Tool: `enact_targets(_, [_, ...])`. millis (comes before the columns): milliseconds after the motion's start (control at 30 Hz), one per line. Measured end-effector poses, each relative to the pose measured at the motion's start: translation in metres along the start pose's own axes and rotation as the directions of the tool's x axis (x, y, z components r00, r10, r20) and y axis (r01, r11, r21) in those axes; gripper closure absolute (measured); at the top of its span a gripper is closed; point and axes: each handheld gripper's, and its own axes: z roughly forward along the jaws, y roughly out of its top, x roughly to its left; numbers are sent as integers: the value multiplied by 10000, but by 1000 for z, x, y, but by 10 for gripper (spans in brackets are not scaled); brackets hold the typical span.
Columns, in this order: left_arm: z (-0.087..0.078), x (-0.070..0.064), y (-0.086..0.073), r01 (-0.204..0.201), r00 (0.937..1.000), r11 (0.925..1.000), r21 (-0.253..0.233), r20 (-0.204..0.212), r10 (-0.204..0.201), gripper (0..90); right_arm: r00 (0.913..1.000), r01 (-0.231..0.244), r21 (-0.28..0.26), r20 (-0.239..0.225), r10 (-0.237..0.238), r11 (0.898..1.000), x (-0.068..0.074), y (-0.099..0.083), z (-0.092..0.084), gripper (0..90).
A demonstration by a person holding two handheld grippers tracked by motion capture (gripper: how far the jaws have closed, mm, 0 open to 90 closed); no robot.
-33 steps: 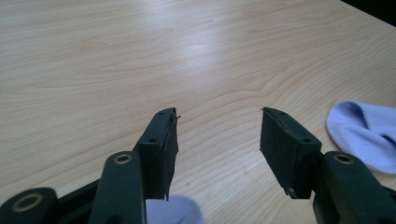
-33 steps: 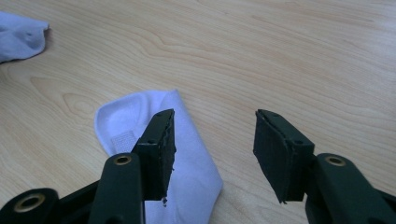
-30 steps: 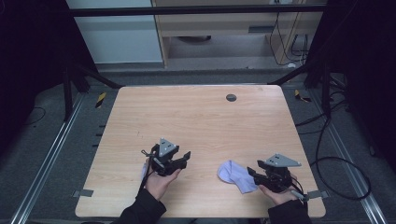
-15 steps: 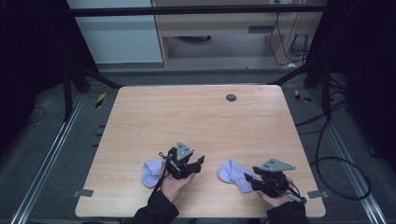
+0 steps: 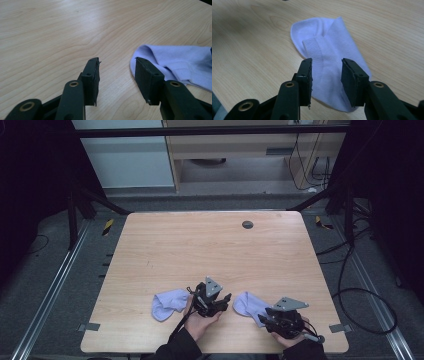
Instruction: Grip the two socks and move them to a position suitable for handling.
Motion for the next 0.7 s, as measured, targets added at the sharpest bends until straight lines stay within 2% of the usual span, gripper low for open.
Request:
enact_targets(533, [27,-21,-5,-114,9994,9965,827,323,87,593,9984,322,710,-484,-288,9970,7,-5,10,662])
enact_targets(700, [31,-21,-6,-24,9996,9943,1063,274,-5,658,9983,328,978,-505,-279,9947,8,-5,13,698])
